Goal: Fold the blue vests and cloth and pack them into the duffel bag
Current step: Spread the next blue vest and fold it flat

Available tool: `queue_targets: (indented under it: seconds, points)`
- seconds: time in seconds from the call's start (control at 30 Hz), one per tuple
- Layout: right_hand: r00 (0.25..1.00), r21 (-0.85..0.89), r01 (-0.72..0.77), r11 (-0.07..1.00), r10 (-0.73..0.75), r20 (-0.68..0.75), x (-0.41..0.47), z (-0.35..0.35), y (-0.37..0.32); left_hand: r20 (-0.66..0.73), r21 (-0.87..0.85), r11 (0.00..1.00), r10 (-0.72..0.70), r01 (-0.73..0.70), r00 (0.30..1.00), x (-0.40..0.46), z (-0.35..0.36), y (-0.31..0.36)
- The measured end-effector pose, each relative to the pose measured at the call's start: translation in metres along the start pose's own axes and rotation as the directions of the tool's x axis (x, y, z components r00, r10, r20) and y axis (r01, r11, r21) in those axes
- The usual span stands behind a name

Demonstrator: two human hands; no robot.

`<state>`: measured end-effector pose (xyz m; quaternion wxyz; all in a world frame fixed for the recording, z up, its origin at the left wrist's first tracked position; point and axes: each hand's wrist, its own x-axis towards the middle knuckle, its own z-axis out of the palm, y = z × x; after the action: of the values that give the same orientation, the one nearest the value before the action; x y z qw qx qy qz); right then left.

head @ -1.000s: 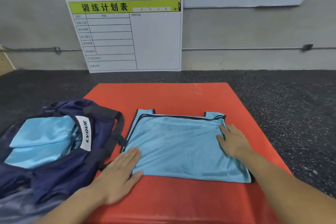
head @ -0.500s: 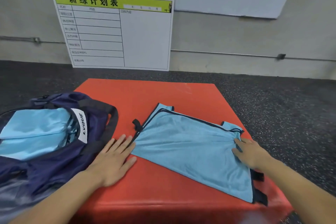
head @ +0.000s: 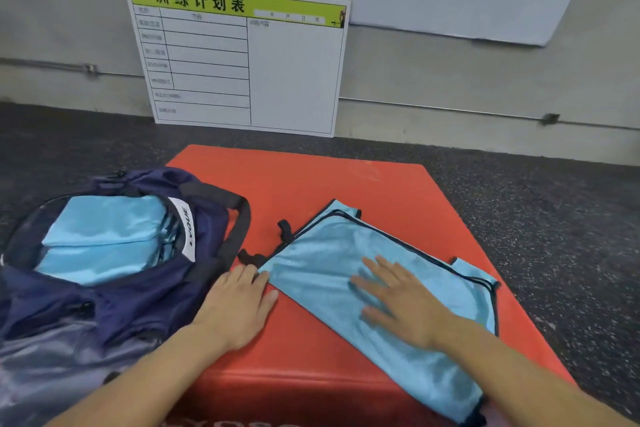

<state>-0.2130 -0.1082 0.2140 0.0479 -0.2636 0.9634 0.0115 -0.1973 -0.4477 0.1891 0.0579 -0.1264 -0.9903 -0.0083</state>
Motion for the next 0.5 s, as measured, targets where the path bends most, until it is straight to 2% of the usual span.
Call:
queue_targets:
  seconds: [0.1,0.17,0.3,0.4,0.5]
  points:
    - [0.985,0.049,0.162,0.986,-0.164,0.043,0.029,0.008,-0.061,0.090,0.026,0.999,-0.034,0.031,0.995,-0.004,0.005,-0.014]
    - [0.981,0.084,0.186,0.979,-0.190,0.045,0.047,0.014,-0.097,0.078,0.009,1.000,-0.031,0.030,0.996,-0.004,0.009,-0.020]
    - [0.993,0.167,0.114,0.979,-0.114,-0.008,0.081,0.026,-0.138,0.104,-0.084,0.996,0.028,-0.020,0.994,-0.001,0.003,-0.024]
    - [0.998,0.177,0.056,0.983,-0.053,-0.022,0.102,0.028,-0.150,0.067,-0.117,0.993,0.019,-0.011,0.998,-0.004,0.002,-0.031]
    - [0.999,0.191,-0.028,0.981,0.036,-0.035,0.128,0.029,-0.155,0.027,-0.057,0.998,0.033,-0.031,0.999,-0.005,0.009,-0.040]
